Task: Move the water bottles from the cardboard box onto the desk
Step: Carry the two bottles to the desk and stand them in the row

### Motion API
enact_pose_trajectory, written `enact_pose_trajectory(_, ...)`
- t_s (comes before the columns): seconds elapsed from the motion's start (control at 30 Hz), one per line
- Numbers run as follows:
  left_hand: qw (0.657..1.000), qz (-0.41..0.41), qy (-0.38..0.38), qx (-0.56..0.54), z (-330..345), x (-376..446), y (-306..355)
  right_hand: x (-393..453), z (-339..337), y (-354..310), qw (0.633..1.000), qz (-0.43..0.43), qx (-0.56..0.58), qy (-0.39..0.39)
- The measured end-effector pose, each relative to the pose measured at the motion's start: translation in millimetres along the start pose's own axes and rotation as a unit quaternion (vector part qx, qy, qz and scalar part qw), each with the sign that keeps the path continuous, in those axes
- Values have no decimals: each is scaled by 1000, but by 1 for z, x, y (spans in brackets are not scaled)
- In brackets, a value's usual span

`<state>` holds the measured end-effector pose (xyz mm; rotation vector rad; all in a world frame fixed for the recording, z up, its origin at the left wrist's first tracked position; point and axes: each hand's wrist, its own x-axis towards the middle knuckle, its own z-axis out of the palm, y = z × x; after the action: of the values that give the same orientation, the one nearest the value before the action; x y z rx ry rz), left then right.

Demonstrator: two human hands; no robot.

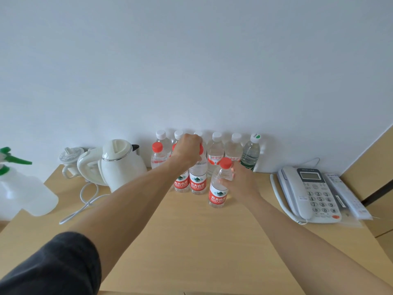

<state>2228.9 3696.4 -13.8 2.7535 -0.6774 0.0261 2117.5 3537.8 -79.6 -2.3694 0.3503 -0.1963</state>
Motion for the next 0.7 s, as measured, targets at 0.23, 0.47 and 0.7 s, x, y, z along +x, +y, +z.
enact_pose_trajectory(0.23, 1000, -6, -3, 3, 3, 3, -2, 22, 9, -7, 999, 10, 43, 27)
enact_pose_trajectory(0.47, 1000, -13, 2, 3, 3, 5, -3, 33, 14, -8, 997, -11, 73, 36)
enact_pose_trajectory(0.7, 1000, -10, 6, 9, 5, 5, -3, 39, 25, -5, 993, 0, 77, 92)
